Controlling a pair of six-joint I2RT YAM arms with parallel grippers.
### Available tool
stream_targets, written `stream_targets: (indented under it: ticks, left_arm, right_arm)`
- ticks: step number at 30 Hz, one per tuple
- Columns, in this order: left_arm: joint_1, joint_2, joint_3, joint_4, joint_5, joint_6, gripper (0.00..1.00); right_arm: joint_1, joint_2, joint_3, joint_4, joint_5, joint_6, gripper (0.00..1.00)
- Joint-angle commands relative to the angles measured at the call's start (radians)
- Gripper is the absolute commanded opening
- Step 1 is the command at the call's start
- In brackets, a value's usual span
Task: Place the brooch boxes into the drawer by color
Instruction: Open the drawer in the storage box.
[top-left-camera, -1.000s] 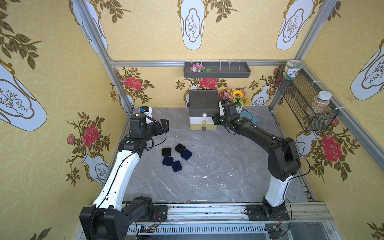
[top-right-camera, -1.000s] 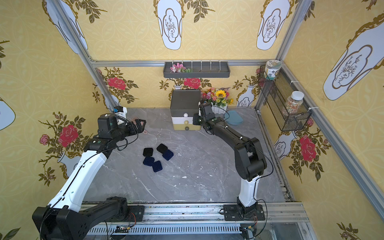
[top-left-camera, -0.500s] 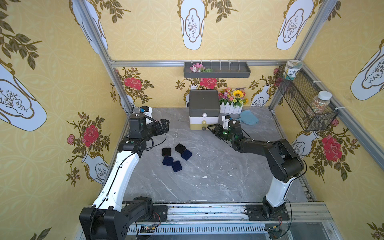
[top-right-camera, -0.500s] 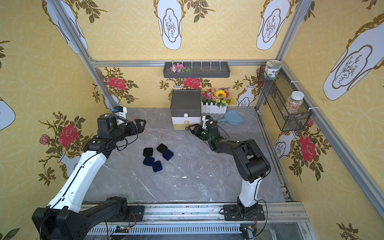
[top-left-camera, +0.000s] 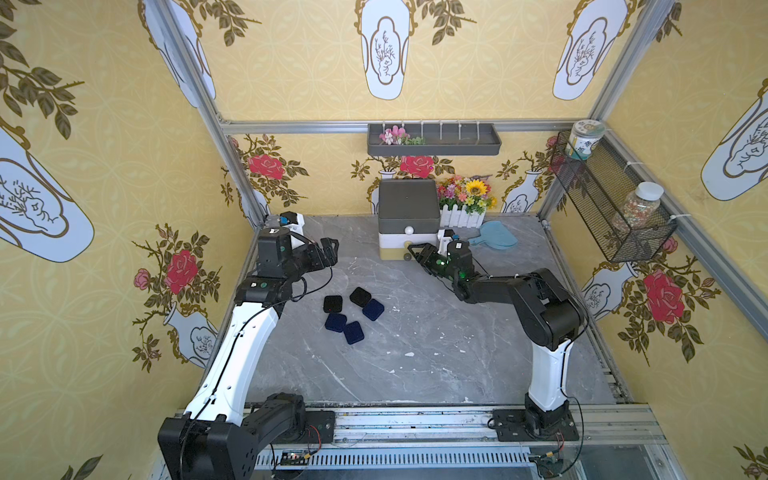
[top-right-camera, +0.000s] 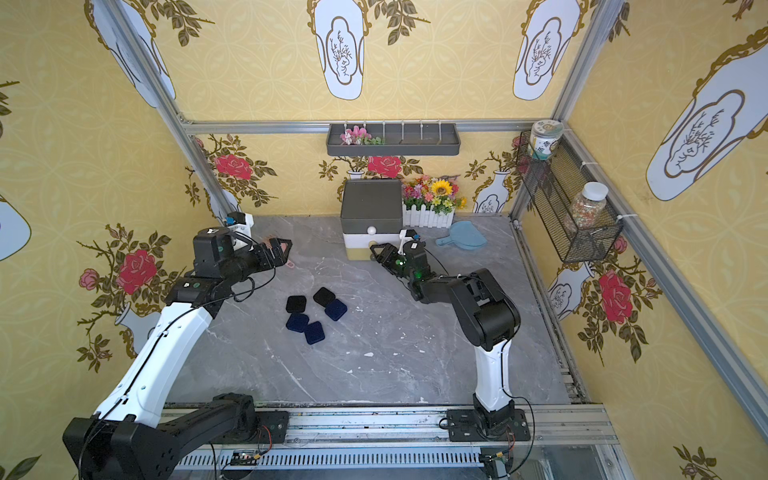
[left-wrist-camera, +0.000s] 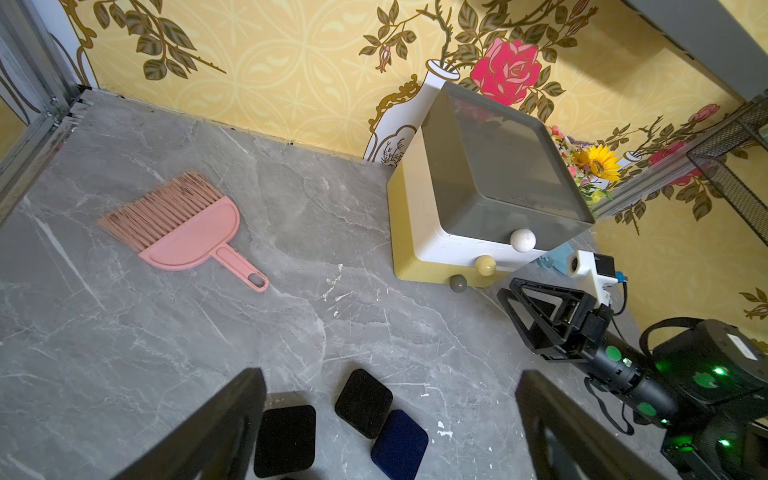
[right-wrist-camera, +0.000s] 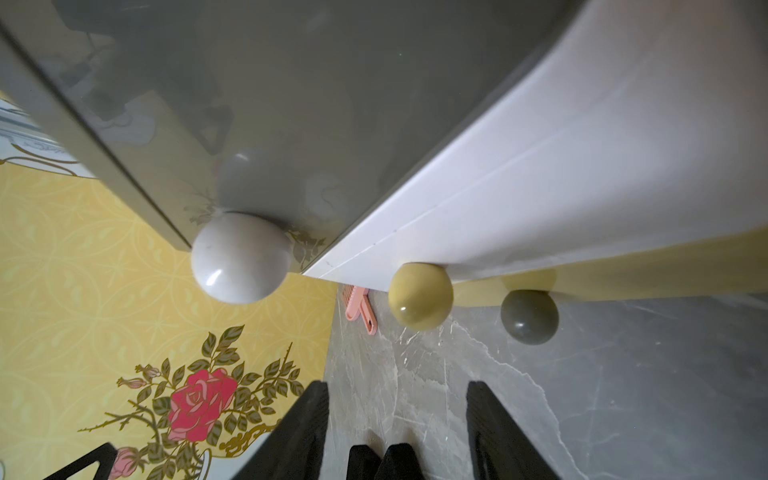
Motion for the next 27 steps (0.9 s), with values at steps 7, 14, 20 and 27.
stream_targets:
  ticks: [7, 14, 20, 27]
  left_arm:
    - [0.0, 0.002, -0.002, 0.02, 0.006, 0.008, 1.0]
    - [0.002, -0.001, -0.003, 0.021, 0.006, 0.008, 1.0]
    - [0.007, -0.003, -0.003, 0.02, 0.01, 0.008, 1.0]
    - [0.011, -0.004, -0.003, 0.021, 0.016, 0.006, 1.0]
  right_arm:
    - [0.013, 0.074, 0.032, 0.146, 0.091, 0.048, 0.57]
    - [0.02, 0.107, 0.068, 0.166, 0.12, 0.063, 0.57]
    - [0.03, 0.137, 0.075, 0.202, 0.152, 0.096, 0.57]
    - [0.045, 0.175, 0.065, 0.282, 0.187, 0.134, 0.56]
